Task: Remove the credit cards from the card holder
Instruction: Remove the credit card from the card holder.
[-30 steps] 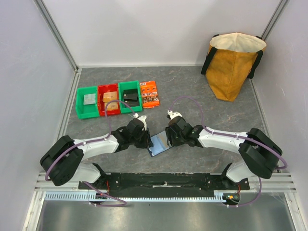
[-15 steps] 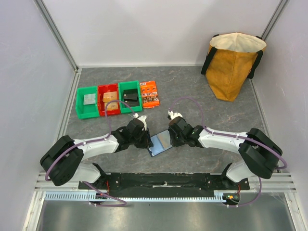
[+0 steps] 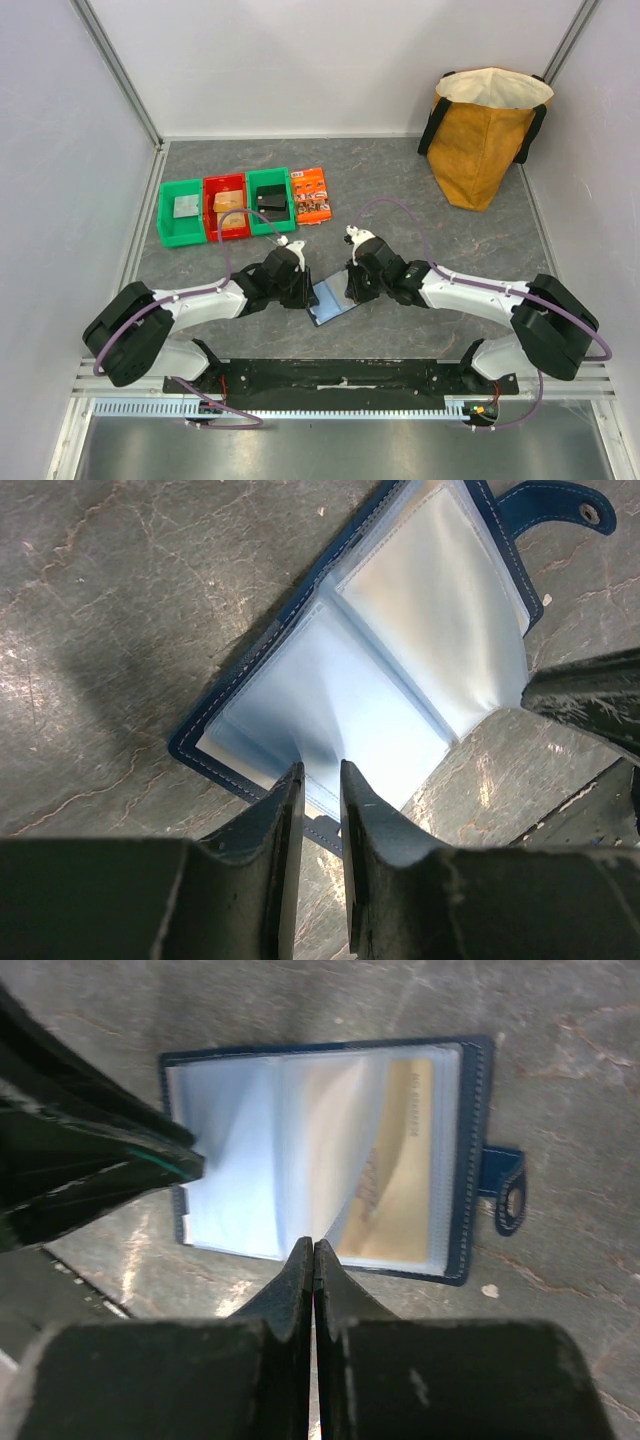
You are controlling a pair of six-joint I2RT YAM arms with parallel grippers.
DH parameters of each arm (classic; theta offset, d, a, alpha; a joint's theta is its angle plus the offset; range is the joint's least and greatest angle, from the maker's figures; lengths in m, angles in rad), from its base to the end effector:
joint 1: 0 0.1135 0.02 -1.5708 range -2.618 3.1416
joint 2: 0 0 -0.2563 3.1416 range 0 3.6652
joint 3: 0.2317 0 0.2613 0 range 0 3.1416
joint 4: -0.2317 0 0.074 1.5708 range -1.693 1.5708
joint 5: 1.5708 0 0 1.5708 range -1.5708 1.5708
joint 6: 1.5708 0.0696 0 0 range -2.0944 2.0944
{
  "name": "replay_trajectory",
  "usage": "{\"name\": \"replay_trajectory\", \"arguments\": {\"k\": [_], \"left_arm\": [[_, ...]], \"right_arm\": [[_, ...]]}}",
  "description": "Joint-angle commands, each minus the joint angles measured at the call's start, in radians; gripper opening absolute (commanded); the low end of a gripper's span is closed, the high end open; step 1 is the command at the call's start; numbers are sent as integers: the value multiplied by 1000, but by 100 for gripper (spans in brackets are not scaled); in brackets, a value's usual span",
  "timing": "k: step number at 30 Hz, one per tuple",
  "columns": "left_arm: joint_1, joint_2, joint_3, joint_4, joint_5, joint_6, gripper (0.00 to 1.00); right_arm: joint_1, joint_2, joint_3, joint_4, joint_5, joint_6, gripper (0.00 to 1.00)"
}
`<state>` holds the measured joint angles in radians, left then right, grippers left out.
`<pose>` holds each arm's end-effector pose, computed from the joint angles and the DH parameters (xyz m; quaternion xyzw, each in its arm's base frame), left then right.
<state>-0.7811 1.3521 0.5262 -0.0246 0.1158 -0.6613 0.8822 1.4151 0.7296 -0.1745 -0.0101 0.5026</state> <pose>0.1899 -0.1996 0.1098 0.0763 0.9314 -0.2730 0.2285 0.1957 0.2389 0.1433 -0.1786 0.9203 0.2258 0.2648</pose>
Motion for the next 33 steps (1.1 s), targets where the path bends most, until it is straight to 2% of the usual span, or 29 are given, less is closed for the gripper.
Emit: {"name": "replay_trajectory", "arguments": {"k": [1, 6, 10, 14, 16, 18, 21, 25, 28, 33], "left_arm": [[-6, -24, -23, 11, 19, 5, 27], [-7, -86, -55, 47, 7, -33, 29], [-7, -201, -103, 58, -45, -78, 35], [-6, -349, -156, 45, -137, -124, 40], [-6, -421, -175, 31, -169, -135, 40], [-7, -462, -178, 3, -180, -133, 41], [-6, -449, -157, -3, -157, -121, 41], [-6, -348, -102, 22, -85, -84, 37], [-6, -250, -43, 22, -29, -51, 35], [-6, -134, 20, 11, 27, -8, 33]], "right_arm": [[6, -33, 28, 92, -120, -22, 0], [21, 4, 39, 131, -214, -48, 0], [49, 54, 53, 194, -323, -52, 0], [87, 134, 90, 188, -364, -59, 1], [95, 156, 99, 184, -367, -61, 9], [97, 147, 100, 178, -357, -70, 25], [95, 98, 108, 95, -262, -94, 45], [87, 15, 102, 8, -46, -105, 58], [72, -18, 80, -32, 99, -81, 61], [46, -12, 51, -66, 200, -36, 61]]}}
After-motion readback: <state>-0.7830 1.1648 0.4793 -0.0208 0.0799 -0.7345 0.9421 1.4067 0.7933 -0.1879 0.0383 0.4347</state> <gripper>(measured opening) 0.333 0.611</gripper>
